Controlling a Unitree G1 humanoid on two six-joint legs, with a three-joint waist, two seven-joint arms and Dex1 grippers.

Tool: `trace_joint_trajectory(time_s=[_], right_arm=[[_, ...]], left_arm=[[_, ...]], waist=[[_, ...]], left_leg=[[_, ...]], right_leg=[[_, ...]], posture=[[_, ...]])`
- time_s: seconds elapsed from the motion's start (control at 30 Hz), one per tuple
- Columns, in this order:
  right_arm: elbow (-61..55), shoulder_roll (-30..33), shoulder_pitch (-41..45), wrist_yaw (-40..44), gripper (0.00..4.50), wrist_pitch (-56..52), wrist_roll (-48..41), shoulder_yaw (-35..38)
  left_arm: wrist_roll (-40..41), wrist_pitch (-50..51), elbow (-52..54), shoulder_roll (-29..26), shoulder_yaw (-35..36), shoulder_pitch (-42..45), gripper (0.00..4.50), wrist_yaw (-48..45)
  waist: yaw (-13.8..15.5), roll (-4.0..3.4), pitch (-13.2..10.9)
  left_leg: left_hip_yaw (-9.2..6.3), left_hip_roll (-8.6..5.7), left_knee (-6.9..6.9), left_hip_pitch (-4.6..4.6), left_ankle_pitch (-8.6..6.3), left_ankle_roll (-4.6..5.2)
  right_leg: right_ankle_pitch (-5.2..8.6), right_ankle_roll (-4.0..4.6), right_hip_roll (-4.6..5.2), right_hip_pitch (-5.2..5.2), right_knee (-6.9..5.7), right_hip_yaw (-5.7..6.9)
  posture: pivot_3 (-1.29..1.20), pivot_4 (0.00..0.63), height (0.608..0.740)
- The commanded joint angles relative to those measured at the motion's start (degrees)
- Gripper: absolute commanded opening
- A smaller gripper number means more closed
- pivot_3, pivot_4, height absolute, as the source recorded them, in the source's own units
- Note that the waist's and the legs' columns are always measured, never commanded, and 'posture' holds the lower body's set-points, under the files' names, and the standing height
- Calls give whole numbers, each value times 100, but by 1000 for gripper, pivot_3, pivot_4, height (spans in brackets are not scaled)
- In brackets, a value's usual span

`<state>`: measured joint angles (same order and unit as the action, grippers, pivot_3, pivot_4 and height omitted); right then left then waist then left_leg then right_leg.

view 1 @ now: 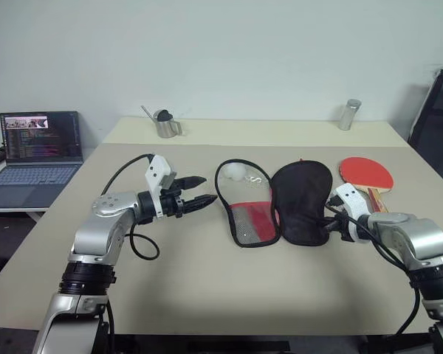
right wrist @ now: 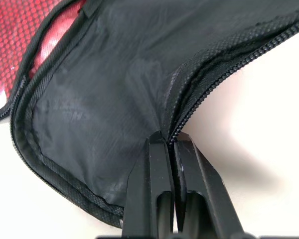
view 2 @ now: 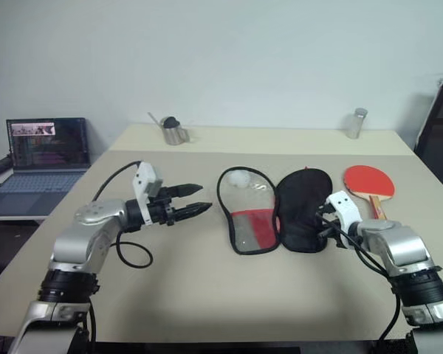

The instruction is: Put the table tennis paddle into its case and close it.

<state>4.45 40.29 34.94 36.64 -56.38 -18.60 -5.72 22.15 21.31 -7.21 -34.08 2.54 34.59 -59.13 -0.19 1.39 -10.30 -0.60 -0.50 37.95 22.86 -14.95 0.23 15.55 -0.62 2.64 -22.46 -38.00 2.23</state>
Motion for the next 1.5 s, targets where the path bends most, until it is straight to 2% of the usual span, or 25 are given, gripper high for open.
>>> trace_joint_trajectory(time_s=[0.03,0.33,0.37,0.43,0.73,0.8,0.93,1.07,1.2,1.5], right_arm=[[94,15,213,164,23,232,151,-55],[247,-188,280,82,23,152,272,29],[265,-194,275,43,215,135,268,76],[230,-148,221,33,677,116,249,136],[-528,-157,-178,-310,3887,-428,-102,1029],[-708,-137,-184,-390,4467,-489,-185,1307],[-506,1,-2,-662,4467,-142,-6,1708],[260,213,167,-923,4467,513,478,1582],[1735,262,605,-1267,4467,1161,1018,1334],[4240,-139,1483,-1736,4467,2402,1281,1470]], left_arm=[[46,24,253,-48,51,-2,3261,47],[56,89,348,-54,43,-34,3261,96],[54,87,338,-51,40,-25,3261,97],[44,74,324,-45,28,-14,3261,96],[106,116,381,31,18,42,3261,104],[133,144,398,45,38,76,3261,119],[111,197,425,104,-11,185,3261,168],[3,120,302,205,-138,381,3261,154],[-68,61,125,375,-278,655,3261,162],[-149,-70,-89,547,-429,892,3261,87]], waist=[[5,0,0],[6,0,0],[6,0,0],[6,0,0],[12,0,0],[9,-3,-2],[13,-2,-1],[12,-2,-1],[9,-2,-2],[-33,-3,-3]], left_leg=[[0,0,0,0,0,0],[0,0,1,1,0,0],[0,0,1,1,0,-1],[0,0,1,0,0,-1],[0,0,1,2,0,-1],[0,0,1,1,0,-1],[0,0,2,2,0,-1],[2,-2,2,1,0,-1],[7,-1,1,-1,1,-1],[32,6,-3,-5,1,-2]], right_leg=[[0,0,0,0,1,0],[0,0,1,0,0,0],[0,0,1,0,0,0],[0,0,1,0,0,0],[0,1,2,0,-1,-1],[0,1,1,0,-2,-1],[0,0,1,0,-1,0],[0,0,2,2,0,-1],[0,0,1,1,-1,-3],[-1,1,-3,-5,-3,-21]], posture=[[0,150,740],[0,150,740],[0,150,740],[0,150,740],[0,150,740],[0,150,740],[0,150,740],[0,150,740],[0,150,740],[0,150,740]])
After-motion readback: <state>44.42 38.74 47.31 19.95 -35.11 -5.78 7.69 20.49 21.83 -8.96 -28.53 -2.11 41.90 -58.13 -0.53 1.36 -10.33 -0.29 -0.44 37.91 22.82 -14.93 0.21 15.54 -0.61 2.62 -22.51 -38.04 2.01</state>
